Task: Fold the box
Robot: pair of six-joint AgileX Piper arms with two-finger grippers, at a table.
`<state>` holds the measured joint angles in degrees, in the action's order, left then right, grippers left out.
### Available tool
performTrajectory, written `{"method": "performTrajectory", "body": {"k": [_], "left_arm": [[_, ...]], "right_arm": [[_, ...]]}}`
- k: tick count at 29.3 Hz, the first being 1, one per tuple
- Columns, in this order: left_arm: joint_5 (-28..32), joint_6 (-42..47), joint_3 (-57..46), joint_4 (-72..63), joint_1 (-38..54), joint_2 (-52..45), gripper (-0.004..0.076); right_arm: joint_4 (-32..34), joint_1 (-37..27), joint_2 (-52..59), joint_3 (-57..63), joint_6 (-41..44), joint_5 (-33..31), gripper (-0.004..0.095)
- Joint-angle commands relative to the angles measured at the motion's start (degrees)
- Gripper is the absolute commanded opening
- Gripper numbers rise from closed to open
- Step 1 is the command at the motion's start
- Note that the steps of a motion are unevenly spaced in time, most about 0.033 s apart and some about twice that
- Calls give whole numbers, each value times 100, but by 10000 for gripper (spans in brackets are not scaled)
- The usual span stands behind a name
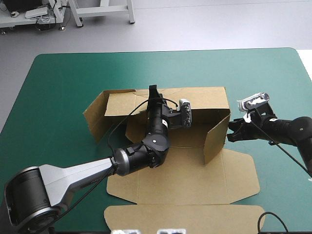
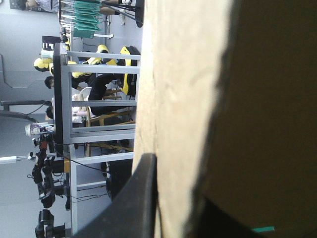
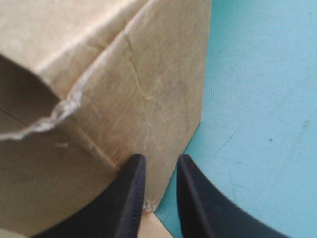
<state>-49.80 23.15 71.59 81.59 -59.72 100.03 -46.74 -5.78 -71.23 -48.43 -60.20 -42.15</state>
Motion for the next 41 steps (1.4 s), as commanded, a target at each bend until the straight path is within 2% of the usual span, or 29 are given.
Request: {"method": "performTrajectory", "body": {"k": [1, 3, 8, 11, 16, 23, 26, 31, 41], "left_arm": [[101, 46, 42, -364, -3, -97, -9], [101, 62, 42, -364, -3, -97, -9], [190, 141, 42, -317, -3, -97, -9], [202, 141, 42, -317, -3, -97, -9], [191, 141, 42, -317, -3, -97, -9], [211, 141, 42, -317, -3, -97, -9], [211, 141, 42, -317, -3, -97, -9], [211, 141, 42, -307, -3, -97, -9], [67, 102, 42, 253, -3, -97, -8]], "right_arm": [[266, -8, 164, -145, -279, -211, 415], [416, -8, 173, -145, -429, -245, 469], [218, -8, 187, -145, -698, -272, 474], [-171, -8, 136, -145, -1185, -201, 474], [-1104, -8, -177, -145, -1443, -241, 473], [-1418, -8, -552, -145, -1473, -98, 464], [-1706, -8, -702, -145, -1483, 145, 352], [-1914, -8, -941, -145, -1520, 83, -23], [-1897, -8, -992, -134, -1520, -33, -1]]}}
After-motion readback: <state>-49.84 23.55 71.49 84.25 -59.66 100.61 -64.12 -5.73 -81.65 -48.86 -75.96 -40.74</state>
